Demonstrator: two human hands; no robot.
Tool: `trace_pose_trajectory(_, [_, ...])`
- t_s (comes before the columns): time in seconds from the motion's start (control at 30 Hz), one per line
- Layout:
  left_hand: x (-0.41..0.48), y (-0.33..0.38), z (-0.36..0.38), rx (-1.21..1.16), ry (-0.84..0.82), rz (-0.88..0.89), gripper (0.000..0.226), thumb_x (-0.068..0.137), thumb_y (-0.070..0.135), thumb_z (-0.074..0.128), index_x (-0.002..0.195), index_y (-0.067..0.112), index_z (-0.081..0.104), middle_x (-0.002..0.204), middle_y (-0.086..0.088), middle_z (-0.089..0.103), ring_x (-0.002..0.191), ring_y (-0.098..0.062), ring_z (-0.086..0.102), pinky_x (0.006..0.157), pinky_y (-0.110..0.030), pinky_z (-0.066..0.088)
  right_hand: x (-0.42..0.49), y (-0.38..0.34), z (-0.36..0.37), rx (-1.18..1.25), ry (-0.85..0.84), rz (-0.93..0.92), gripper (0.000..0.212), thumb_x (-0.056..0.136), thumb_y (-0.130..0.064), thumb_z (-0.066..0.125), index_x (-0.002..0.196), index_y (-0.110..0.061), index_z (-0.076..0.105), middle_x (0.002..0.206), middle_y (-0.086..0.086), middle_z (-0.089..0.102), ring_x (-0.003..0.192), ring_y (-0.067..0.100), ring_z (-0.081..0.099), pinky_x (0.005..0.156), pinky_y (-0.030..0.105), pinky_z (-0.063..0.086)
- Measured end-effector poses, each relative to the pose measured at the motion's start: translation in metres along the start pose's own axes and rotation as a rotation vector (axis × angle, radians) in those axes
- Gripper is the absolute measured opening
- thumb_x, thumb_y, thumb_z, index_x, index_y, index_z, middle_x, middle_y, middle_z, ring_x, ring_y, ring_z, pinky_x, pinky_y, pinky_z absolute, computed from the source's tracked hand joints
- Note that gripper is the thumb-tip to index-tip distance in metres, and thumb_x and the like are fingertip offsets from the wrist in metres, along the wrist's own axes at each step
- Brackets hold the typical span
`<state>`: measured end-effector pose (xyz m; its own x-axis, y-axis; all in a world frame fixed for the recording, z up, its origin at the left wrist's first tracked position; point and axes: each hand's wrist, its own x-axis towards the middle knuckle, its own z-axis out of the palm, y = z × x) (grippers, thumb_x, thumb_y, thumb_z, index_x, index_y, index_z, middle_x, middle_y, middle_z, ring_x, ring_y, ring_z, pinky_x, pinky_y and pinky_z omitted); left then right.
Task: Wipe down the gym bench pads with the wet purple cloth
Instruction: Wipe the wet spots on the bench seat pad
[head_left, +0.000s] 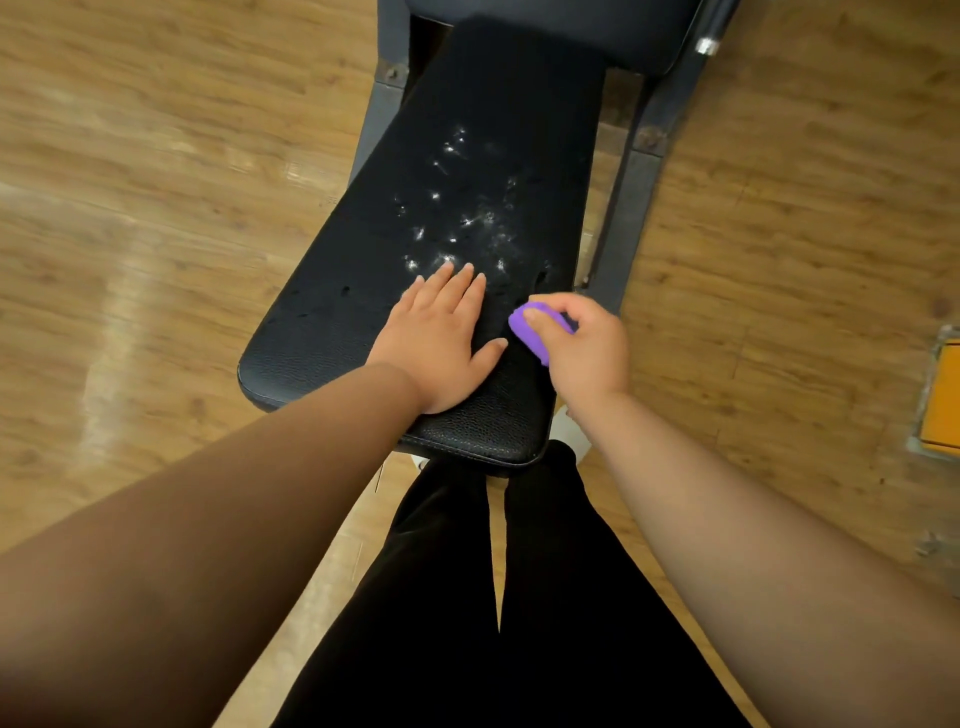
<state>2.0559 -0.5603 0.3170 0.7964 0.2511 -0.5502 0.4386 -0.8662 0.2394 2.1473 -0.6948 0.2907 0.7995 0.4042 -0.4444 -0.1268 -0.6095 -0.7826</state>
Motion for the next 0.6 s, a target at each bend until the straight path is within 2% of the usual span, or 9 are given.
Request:
trace_pose_trajectory(0.13, [0.001, 0.0, 0.001, 0.002, 0.002, 0.004, 0.071, 0.099, 0.053, 0.027, 0.155, 0.013, 0.009, 0.163, -0.004, 0.005, 0.15, -0.019, -0.002, 0.12, -0.036, -0.003, 0.001, 0.003, -0.002, -0.011, -0.004, -0.016, 0.013, 0.09, -0.019, 0.064, 0.098, -0.019, 0.074, 0.101, -0.01, 0.068, 0.099, 0.008, 0.061, 0.086, 0.02, 0.045])
trace_pose_trajectory(0.3, [0.001, 0.0, 0.001, 0.018, -0.005, -0.012, 0.07, 0.099, 0.053, 0.026, 0.155, 0.015, 0.008, 0.163, -0.003, 0.004, 0.15, -0.018, -0.002, 0.121, -0.036, -0.003, 0.034, -0.009, 0.004, 0.012, 0.021, 0.058, 0.009, 0.091, -0.019, 0.063, 0.095, -0.024, 0.07, 0.093, -0.015, 0.063, 0.096, 0.007, 0.059, 0.074, 0.006, 0.04])
trace_pose_trajectory(0.37, [0.001, 0.001, 0.0, 0.021, -0.009, 0.001, 0.07, 0.1, 0.053, 0.026, 0.155, 0.015, 0.009, 0.163, -0.003, 0.004, 0.15, -0.018, -0.002, 0.121, -0.036, -0.003, 0.019, -0.003, -0.002, 0.003, -0.005, 0.03, 0.01, 0.091, -0.02, 0.064, 0.096, -0.024, 0.071, 0.094, -0.016, 0.065, 0.096, 0.006, 0.06, 0.078, 0.014, 0.045])
trace_pose_trajectory(0.43, [0.002, 0.0, 0.001, 0.021, -0.008, 0.002, 0.07, 0.1, 0.053, 0.025, 0.155, 0.015, 0.009, 0.163, -0.003, 0.004, 0.15, -0.019, -0.002, 0.121, -0.036, -0.003, -0.001, 0.004, -0.007, -0.004, -0.038, 0.018, 0.012, 0.09, -0.021, 0.065, 0.099, -0.022, 0.073, 0.095, -0.017, 0.066, 0.094, 0.007, 0.061, 0.076, 0.025, 0.049])
trace_pose_trajectory(0.47, [0.002, -0.001, 0.001, 0.022, -0.007, 0.0, 0.07, 0.1, 0.053, 0.025, 0.155, 0.015, 0.008, 0.163, -0.003, 0.004, 0.15, -0.019, -0.002, 0.121, -0.036, -0.003, -0.005, 0.006, -0.008, -0.003, -0.048, 0.012, 0.013, 0.09, -0.022, 0.065, 0.1, -0.022, 0.073, 0.095, -0.017, 0.067, 0.093, 0.007, 0.062, 0.074, 0.026, 0.05])
trace_pose_trajectory(0.6, [0.002, 0.0, 0.001, 0.027, -0.001, -0.002, 0.068, 0.1, 0.052, 0.024, 0.155, 0.015, 0.009, 0.163, -0.003, 0.005, 0.15, -0.019, -0.001, 0.121, -0.036, -0.002, 0.024, -0.002, -0.004, -0.019, -0.029, -0.018, 0.012, 0.09, -0.019, 0.065, 0.099, -0.019, 0.073, 0.101, -0.007, 0.069, 0.095, 0.005, 0.059, 0.083, 0.014, 0.045])
